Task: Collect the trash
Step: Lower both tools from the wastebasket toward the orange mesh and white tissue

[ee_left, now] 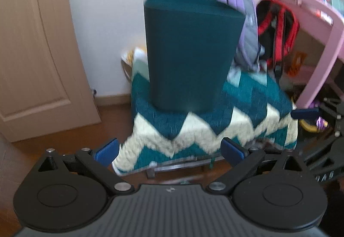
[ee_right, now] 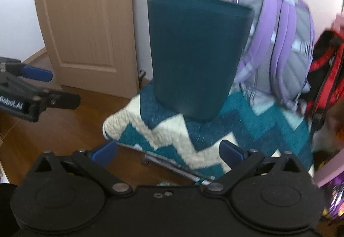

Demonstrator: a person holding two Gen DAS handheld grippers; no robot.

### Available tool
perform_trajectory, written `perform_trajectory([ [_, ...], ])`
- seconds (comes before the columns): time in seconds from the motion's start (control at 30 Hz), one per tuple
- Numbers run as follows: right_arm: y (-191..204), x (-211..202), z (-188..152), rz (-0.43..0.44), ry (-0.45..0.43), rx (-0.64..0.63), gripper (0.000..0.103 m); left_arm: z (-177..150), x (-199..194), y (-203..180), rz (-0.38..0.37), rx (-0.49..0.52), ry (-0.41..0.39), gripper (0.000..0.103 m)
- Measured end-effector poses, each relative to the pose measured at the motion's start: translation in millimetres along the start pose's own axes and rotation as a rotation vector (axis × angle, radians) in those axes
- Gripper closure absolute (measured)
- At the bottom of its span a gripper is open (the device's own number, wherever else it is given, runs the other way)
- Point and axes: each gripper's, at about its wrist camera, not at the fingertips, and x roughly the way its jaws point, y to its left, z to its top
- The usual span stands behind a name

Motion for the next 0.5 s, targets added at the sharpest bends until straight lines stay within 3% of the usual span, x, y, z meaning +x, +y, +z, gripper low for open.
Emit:
perform_trajectory([
  [0.23,-6.2,76.9,-43.8,-0.006,0.108,0.042,0.001,-61.4,77.2,16.1,-0.041,0.069,0.171,0.002],
  [0.5,-6.3,160.4,-81.1,0.015,0.236,0.073,0.001,-128.6,157.2,20.1,-0.099,0.249,0.347,0.002],
])
